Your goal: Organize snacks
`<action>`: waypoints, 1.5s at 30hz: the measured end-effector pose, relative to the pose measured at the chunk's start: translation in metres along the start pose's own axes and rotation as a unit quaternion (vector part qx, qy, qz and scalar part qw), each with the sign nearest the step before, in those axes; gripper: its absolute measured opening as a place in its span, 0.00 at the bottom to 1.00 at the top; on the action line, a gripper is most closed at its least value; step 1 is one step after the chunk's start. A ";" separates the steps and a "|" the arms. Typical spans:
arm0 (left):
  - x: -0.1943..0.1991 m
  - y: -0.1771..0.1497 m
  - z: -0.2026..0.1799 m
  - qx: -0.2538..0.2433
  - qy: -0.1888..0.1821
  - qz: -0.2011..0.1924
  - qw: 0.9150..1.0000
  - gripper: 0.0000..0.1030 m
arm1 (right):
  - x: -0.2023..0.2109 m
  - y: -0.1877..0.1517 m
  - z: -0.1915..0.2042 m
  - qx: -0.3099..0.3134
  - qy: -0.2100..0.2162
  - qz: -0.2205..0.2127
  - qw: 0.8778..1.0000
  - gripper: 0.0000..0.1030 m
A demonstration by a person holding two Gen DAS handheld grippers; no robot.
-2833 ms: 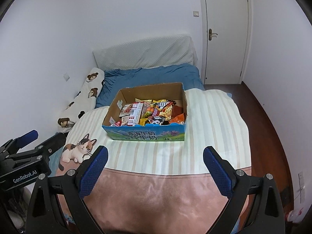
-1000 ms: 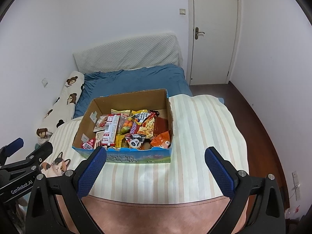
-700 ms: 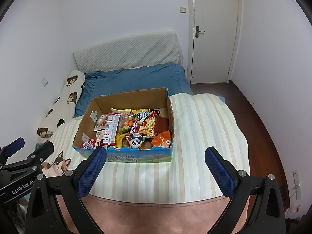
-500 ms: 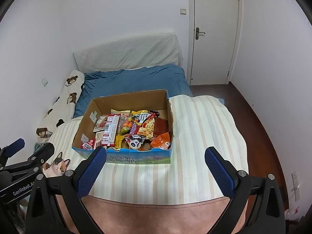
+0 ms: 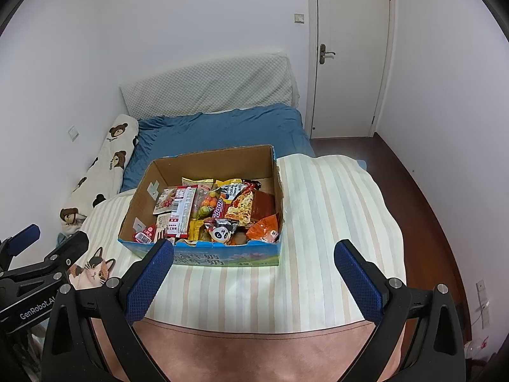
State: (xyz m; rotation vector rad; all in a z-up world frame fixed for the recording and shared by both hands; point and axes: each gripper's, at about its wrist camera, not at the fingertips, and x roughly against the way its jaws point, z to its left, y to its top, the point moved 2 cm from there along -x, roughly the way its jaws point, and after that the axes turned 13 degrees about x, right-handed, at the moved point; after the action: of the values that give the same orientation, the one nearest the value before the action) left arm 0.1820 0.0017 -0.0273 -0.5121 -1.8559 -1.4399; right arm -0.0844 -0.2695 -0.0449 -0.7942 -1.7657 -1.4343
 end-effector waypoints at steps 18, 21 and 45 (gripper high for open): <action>0.010 0.002 -0.003 -0.005 -0.002 -0.013 1.000 1.00 | 0.009 0.005 0.003 0.004 0.001 -0.012 1.000 1.00; 0.012 0.002 -0.003 -0.006 -0.002 -0.015 1.000 1.00 | 0.012 0.006 0.003 0.003 0.001 -0.015 1.000 1.00; 0.020 0.005 -0.001 -0.006 -0.002 -0.027 1.000 1.00 | 0.016 0.008 0.002 0.003 0.002 -0.014 1.000 1.00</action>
State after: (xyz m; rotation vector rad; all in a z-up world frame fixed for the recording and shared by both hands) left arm 0.1721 0.0002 -0.0088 -0.4745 -1.8785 -1.4877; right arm -0.0866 -0.2656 -0.0274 -0.7649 -1.7838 -1.4464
